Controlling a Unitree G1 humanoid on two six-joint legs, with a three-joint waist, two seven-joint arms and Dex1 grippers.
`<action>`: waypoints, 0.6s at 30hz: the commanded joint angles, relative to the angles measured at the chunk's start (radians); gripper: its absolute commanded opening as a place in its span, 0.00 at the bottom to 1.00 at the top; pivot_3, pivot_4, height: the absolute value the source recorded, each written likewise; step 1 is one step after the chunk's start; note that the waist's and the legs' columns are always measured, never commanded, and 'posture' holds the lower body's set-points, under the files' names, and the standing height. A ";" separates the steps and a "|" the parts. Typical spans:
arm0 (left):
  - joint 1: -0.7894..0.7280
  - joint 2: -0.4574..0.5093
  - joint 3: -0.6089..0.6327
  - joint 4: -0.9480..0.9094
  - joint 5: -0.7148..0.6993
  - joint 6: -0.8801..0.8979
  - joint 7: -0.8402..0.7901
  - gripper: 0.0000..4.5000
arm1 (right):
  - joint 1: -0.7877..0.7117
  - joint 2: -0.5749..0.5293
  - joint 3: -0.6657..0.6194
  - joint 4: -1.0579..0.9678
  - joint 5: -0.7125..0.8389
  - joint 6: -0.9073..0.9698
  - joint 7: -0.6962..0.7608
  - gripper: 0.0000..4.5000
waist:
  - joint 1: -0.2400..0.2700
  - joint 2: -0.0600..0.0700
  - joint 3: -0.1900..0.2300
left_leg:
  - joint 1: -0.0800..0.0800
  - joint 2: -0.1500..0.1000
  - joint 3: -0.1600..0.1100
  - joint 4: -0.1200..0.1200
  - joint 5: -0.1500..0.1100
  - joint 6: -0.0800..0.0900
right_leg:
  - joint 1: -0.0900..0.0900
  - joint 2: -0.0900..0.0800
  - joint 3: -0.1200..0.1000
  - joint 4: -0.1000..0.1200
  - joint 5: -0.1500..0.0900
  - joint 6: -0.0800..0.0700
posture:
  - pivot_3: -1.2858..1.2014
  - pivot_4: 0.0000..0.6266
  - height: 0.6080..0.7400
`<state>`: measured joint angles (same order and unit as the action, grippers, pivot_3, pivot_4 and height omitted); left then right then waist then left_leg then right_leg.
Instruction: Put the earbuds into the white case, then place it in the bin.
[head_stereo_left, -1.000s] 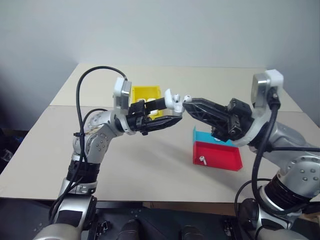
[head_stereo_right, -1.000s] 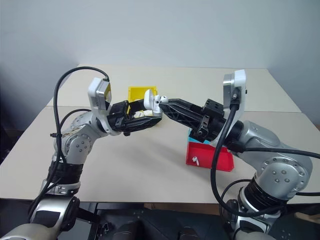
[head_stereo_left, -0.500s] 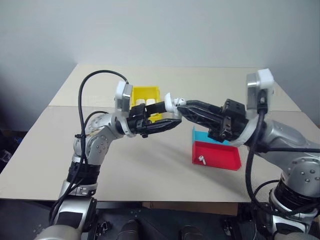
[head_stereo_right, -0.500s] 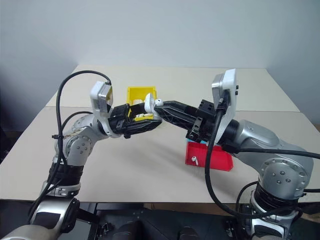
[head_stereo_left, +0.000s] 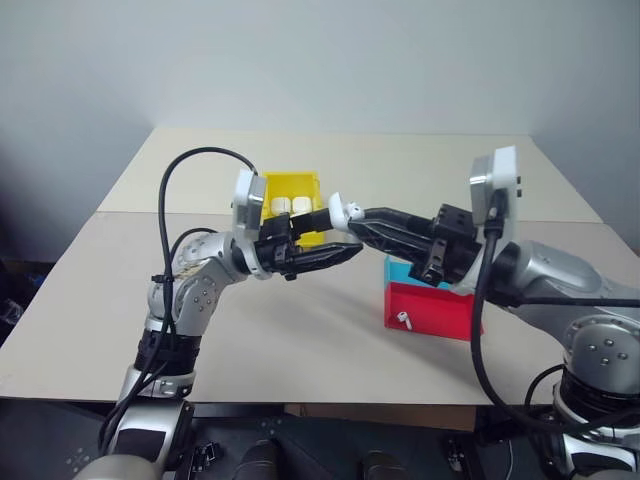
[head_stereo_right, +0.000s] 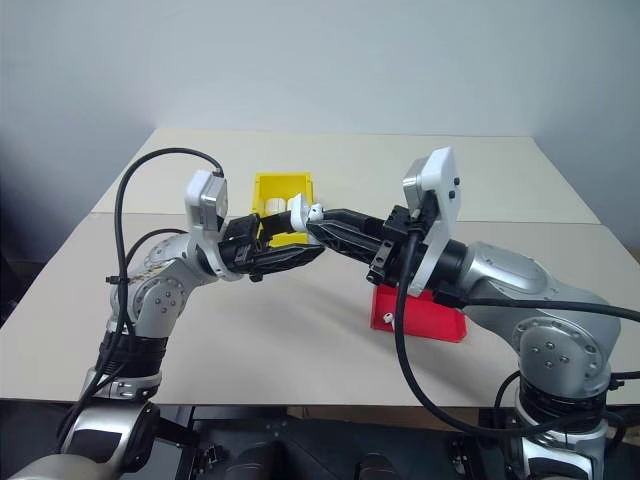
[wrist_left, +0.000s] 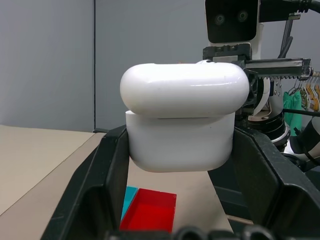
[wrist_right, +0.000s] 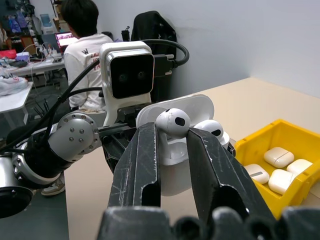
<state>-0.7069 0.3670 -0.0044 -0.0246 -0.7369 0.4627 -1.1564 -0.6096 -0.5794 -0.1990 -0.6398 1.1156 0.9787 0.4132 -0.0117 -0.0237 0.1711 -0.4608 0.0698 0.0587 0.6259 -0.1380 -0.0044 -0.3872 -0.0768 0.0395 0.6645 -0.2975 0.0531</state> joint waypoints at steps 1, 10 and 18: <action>-0.022 -0.009 0.025 -0.058 -0.021 -0.025 -0.001 0.61 | 0.018 -0.037 0.022 -0.007 0.013 -0.008 0.035 0.30 | 0.001 0.000 0.000 | 0.000 0.000 0.000 0.000 0.000 0.000 | 0.000 0.000 0.000 0.000 0.000 0.000 | 0.52 0.24 1.00; -0.020 -0.009 0.026 -0.055 -0.014 -0.030 0.001 0.61 | 0.025 -0.118 -0.026 0.005 0.041 -0.041 0.107 0.66 | 0.001 0.000 0.000 | 0.000 0.000 0.000 0.000 0.000 0.000 | 0.000 0.000 0.000 0.000 0.000 0.000 | 0.52 0.24 1.00; 0.001 0.013 -0.012 -0.009 0.041 -0.043 -0.046 0.61 | -0.048 -0.282 -0.103 0.058 0.062 -0.063 0.196 0.36 | -0.002 0.000 0.000 | 0.000 0.000 0.000 0.000 0.000 0.000 | 0.000 0.000 0.000 0.000 0.000 0.000 | 0.52 0.24 1.00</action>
<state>-0.7024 0.3827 -0.0048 -0.0236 -0.7036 0.4416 -1.1826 -0.6156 -0.8434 -0.2919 -0.5686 1.1801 0.9468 0.5863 -0.0134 -0.0239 0.1713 -0.4606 0.0699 0.0590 0.6260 -0.1380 -0.0043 -0.3874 -0.0768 0.0399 0.6644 -0.2975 0.0531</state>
